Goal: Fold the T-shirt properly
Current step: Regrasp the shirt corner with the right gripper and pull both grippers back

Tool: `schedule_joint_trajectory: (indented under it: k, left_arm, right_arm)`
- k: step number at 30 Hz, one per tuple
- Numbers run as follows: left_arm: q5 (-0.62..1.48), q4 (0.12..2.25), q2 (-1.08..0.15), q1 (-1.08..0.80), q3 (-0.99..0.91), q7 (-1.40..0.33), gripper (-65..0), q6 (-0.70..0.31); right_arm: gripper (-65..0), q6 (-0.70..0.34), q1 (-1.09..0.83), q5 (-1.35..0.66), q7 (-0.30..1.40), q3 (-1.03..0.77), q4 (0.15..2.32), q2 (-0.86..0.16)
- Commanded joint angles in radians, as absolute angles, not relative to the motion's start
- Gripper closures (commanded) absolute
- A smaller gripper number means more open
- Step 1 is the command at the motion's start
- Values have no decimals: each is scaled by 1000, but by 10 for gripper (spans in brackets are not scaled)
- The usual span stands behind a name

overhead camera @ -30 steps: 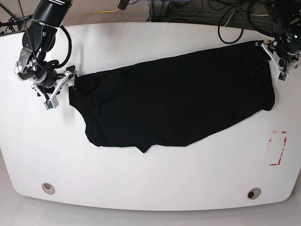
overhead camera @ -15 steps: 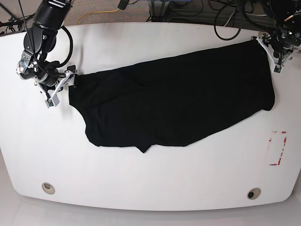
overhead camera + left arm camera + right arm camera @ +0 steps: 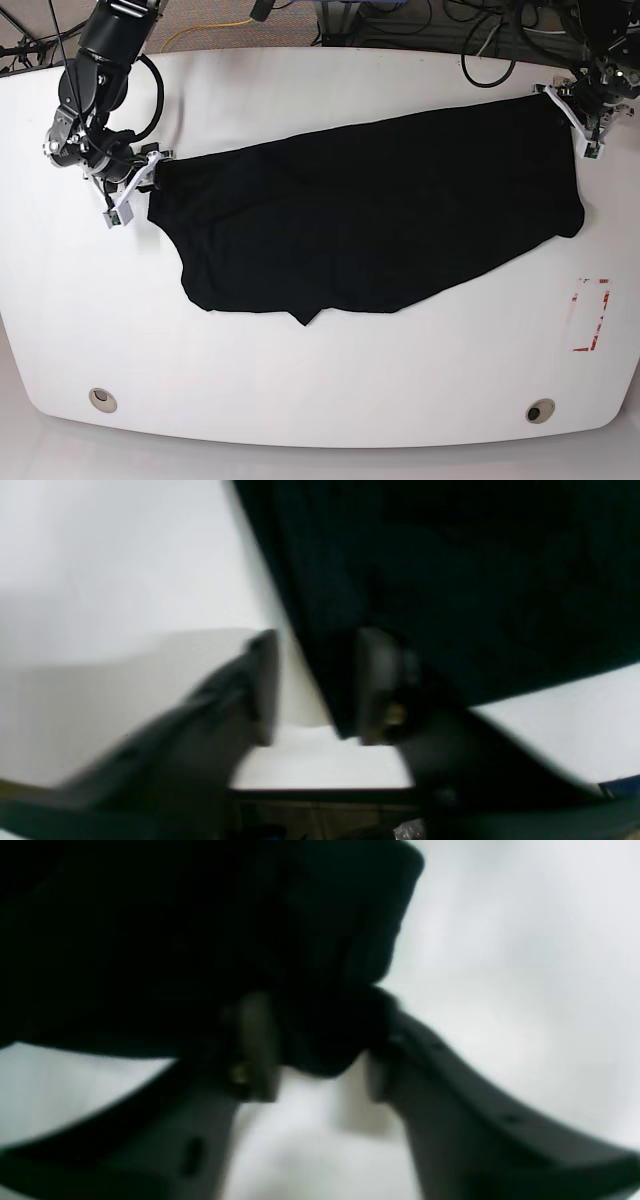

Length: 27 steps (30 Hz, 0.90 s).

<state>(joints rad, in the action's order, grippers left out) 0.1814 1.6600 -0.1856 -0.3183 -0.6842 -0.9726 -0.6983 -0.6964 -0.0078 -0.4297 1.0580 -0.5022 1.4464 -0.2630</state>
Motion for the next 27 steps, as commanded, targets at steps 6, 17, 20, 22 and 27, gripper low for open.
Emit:
schedule_joint_trajectory:
  k: [6,17,20,22,27]
  left_arm:
    - [157,1661,-202,-325,-682,-989,-28,-698]
    - [160,1662,-314,-352,-613,-992,-28,-698]
    - [162,1662,-344,-355,-591,-990,-28,-698]
    - [163,1662,-361,-358,-588,-990,-28,-698]
    - [159,1661,-387,-358,-587,-990,-29,-698]
  right_arm:
    - [-3,-698,-35,-435,1070,-513,1497,-277]
    - [0,-698,-260,-432,1199,-644,1765,-232]
    - [0,-698,-326,-435,1201,-670,1819,-216]
    - [0,-698,-371,-435,1201,-673,1837,-205]
    - [-17,-698,-424,-435,1201,-676,1870,-188]
